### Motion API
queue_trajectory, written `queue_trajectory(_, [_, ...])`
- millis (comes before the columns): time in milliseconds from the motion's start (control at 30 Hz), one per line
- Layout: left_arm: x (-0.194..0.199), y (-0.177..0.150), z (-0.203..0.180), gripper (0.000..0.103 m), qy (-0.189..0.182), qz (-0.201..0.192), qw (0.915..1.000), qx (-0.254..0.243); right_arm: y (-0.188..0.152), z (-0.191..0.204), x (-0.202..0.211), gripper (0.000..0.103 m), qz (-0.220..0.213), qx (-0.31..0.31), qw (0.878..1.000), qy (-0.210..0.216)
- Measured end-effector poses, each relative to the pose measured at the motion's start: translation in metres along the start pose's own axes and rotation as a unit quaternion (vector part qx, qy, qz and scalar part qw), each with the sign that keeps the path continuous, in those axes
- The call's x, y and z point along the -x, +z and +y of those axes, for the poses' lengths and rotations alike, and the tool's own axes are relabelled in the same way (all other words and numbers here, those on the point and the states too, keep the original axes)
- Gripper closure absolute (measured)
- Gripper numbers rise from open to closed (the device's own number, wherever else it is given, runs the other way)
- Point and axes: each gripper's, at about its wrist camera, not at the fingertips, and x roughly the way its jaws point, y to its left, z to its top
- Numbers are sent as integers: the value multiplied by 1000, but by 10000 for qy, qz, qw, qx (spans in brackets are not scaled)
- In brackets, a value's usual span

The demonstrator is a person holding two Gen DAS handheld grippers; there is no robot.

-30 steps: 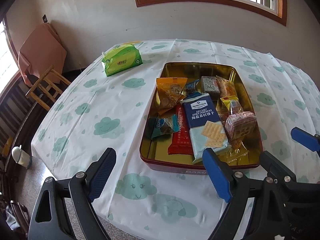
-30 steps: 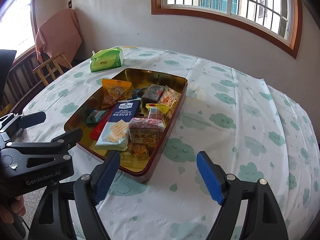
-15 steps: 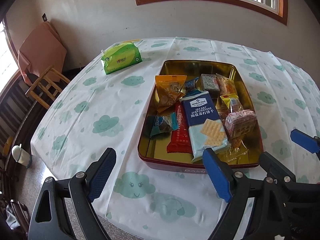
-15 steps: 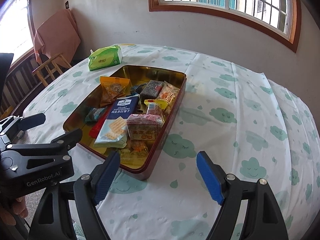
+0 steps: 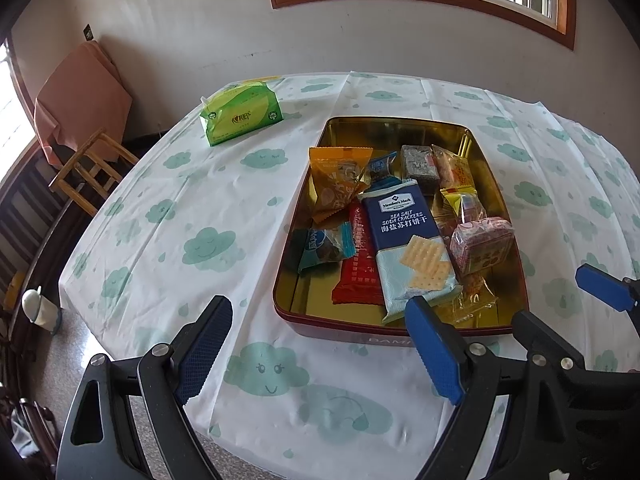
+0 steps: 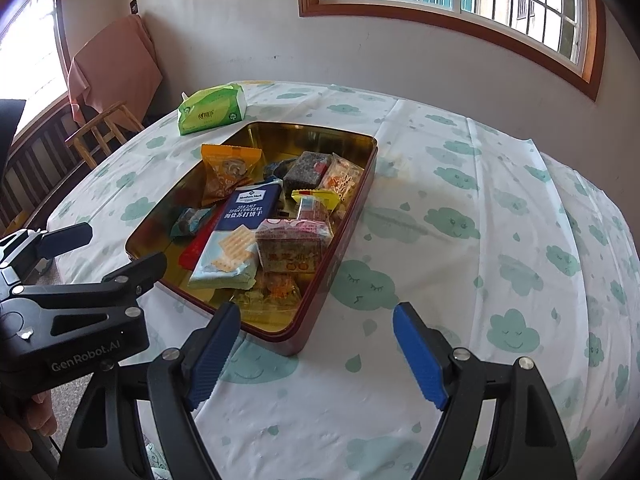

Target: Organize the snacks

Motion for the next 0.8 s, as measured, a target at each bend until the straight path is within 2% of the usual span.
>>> queue_trajectory(800, [-5, -1, 2, 16, -115, 91, 9999, 62, -2, -2, -5, 22, 88, -37, 10000, -9])
